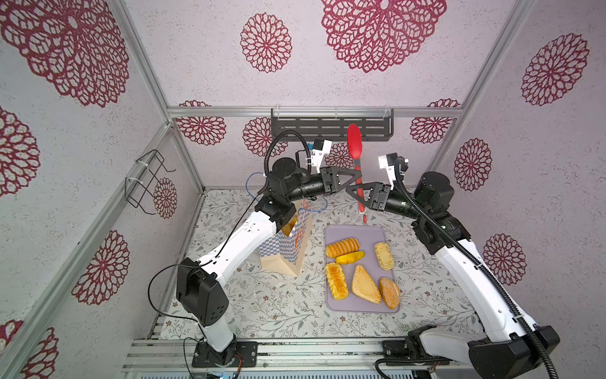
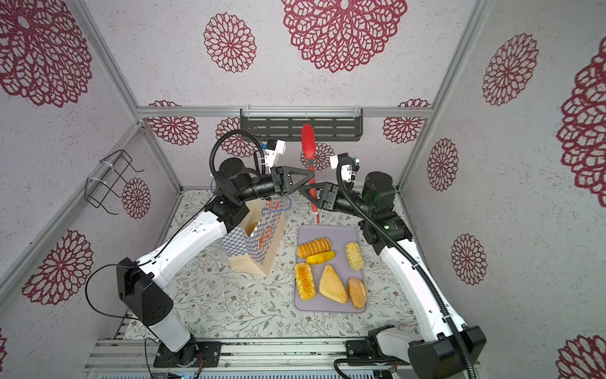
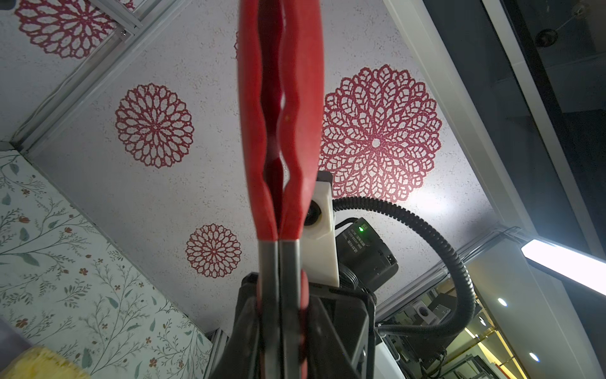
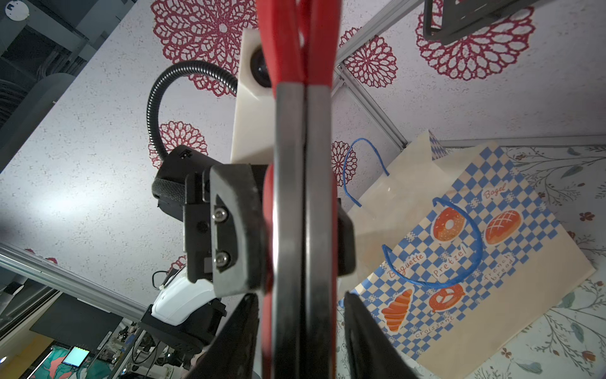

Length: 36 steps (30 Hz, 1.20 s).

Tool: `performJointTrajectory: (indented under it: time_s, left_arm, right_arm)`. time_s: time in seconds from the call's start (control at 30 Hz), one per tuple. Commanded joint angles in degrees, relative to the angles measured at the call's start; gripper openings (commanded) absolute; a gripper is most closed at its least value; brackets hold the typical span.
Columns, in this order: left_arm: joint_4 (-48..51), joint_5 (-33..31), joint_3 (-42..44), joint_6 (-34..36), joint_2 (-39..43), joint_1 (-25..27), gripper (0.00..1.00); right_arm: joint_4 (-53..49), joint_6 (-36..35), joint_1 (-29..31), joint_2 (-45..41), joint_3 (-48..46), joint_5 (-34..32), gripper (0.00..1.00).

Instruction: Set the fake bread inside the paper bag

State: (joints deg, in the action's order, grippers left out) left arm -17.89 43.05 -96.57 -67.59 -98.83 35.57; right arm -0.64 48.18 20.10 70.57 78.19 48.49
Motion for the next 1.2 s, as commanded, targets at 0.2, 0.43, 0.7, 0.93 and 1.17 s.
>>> performJointTrajectory:
  time_s: [0.2,0.43,0.7,0.93,1.17]
  left_arm:
    - [-4.00,0.19,0.87,-1.06,1.03,-0.17,0.09]
    - [0.27,-1.80,1.38,1.09,3.75,-0.76,0.79]
    - [26.70,-14.73,2.57,15.91,15.85,-3.88,0.99]
    - [64.07,-45.69,-6.30,33.67,25.96,-3.90,0.97]
    - [81.55,-63.80,-5.40,37.89,29.22,-11.81,0.97]
  right_arm:
    - [3.20,0.24,0.55,-0.27,1.93,1.13,0.34]
    - [-3.22,-3.17,0.16,-1.00,4.51,-0.83,0.22]
    - [-30.43,-17.81,-1.68,-4.23,11.60,-9.68,0.21]
    - [-60.22,-29.01,-2.17,-5.85,14.29,-28.57,0.24]
    - [-73.05,-30.59,-2.15,-8.59,6.19,-43.76,0.29]
